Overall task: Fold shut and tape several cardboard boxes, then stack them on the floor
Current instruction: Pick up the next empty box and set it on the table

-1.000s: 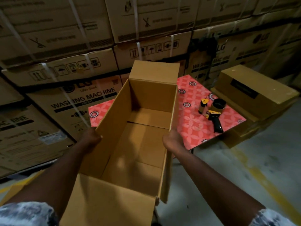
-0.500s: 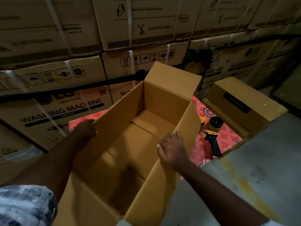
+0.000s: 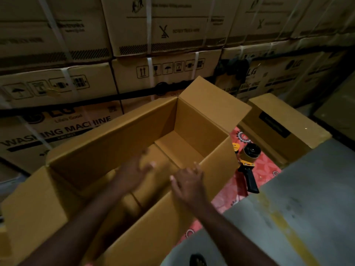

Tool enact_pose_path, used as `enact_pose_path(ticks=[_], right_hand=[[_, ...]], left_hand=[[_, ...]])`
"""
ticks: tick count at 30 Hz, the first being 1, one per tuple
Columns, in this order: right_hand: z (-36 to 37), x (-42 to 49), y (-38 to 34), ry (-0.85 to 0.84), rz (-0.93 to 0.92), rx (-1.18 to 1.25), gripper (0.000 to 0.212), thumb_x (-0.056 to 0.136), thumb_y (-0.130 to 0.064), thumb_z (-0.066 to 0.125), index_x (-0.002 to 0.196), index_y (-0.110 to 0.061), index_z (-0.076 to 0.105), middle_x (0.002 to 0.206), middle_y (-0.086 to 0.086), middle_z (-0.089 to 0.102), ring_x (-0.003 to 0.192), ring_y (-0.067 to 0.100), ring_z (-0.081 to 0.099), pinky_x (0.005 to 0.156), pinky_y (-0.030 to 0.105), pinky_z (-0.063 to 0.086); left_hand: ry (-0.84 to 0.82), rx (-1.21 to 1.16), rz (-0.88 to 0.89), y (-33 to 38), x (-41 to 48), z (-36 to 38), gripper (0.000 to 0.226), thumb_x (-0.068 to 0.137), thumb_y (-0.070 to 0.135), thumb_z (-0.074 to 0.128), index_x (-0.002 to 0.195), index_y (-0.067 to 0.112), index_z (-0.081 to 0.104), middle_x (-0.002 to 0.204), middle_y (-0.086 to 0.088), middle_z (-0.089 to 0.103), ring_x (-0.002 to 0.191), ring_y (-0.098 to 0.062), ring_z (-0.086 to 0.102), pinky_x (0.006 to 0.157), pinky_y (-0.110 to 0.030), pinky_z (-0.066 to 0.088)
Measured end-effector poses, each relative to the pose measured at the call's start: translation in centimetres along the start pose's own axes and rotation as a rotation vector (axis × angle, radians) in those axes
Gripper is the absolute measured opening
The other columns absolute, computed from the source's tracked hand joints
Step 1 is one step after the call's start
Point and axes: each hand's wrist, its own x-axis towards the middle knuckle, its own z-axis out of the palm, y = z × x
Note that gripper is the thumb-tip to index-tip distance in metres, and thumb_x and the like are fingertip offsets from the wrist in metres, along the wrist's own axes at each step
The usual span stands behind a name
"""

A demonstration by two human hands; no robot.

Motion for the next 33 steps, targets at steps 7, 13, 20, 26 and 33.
enact_pose_path(ticks=[7, 13, 20, 26, 33], right_hand=[[-1.2, 4.0, 10.3, -0.046, -0.050, -0.063, 0.034, 0.094, -0.032, 0.045, 0.070, -0.013, 0.061, 0.067, 0.006, 0.059, 0.069, 0.028, 0.060, 0.084, 0.040, 0.032], [-2.5, 2.4, 9.9, -0.122, -0.015, -0.045, 0.040, 0.096, -0.039, 0.041, 0.069, -0.018, 0.063, 0.069, 0.000, 0.062, 0.073, 0.026, 0.059, 0.084, 0.041, 0.034], [-3.8, -0.9, 8.3, -0.103, 0.057, -0.063, 0.040, 0.093, -0.040, 0.046, 0.064, -0.020, 0.066, 0.065, -0.004, 0.064, 0.067, 0.023, 0.055, 0.076, 0.038, 0.030], [-3.6, -0.4, 9.0, -0.105, 0.061, -0.017, 0.040, 0.095, -0.037, 0.044, 0.066, -0.019, 0.065, 0.067, -0.004, 0.063, 0.070, 0.022, 0.054, 0.075, 0.039, 0.030], [-4.3, -0.6, 9.2, -0.171, 0.064, -0.015, 0.046, 0.098, -0.038, 0.035, 0.073, -0.019, 0.068, 0.075, -0.002, 0.066, 0.075, 0.021, 0.054, 0.076, 0.040, 0.032]], left_hand=[[-0.066, 0.216, 0.095, 3.7, -9.1, 1.1, 0.052, 0.107, 0.047, 0.032, 0.156, 0.043, 0.015, 0.149, 0.013, 0.045, 0.129, -0.011, 0.048, 0.100, -0.029, 0.040], [-0.060, 0.209, -0.020, 2.8, -10.4, 0.8, 0.041, 0.104, 0.050, 0.037, 0.145, 0.057, 0.033, 0.138, 0.022, 0.058, 0.116, -0.005, 0.059, 0.094, -0.030, 0.050], [0.023, 0.141, -0.138, 2.1, -12.0, 1.1, 0.025, 0.088, 0.063, 0.027, 0.102, 0.080, 0.040, 0.117, 0.030, 0.066, 0.105, -0.001, 0.064, 0.085, -0.031, 0.055], [0.299, 0.269, -0.140, 2.1, -12.9, 2.6, 0.022, 0.092, 0.046, 0.046, 0.104, 0.053, 0.063, 0.097, 0.022, 0.071, 0.083, -0.007, 0.064, 0.070, -0.032, 0.042], [0.439, 0.176, -0.180, 2.5, -13.3, 3.9, 0.025, 0.092, 0.050, 0.046, 0.105, 0.042, 0.067, 0.104, 0.015, 0.071, 0.103, -0.011, 0.063, 0.112, -0.045, 0.031]])
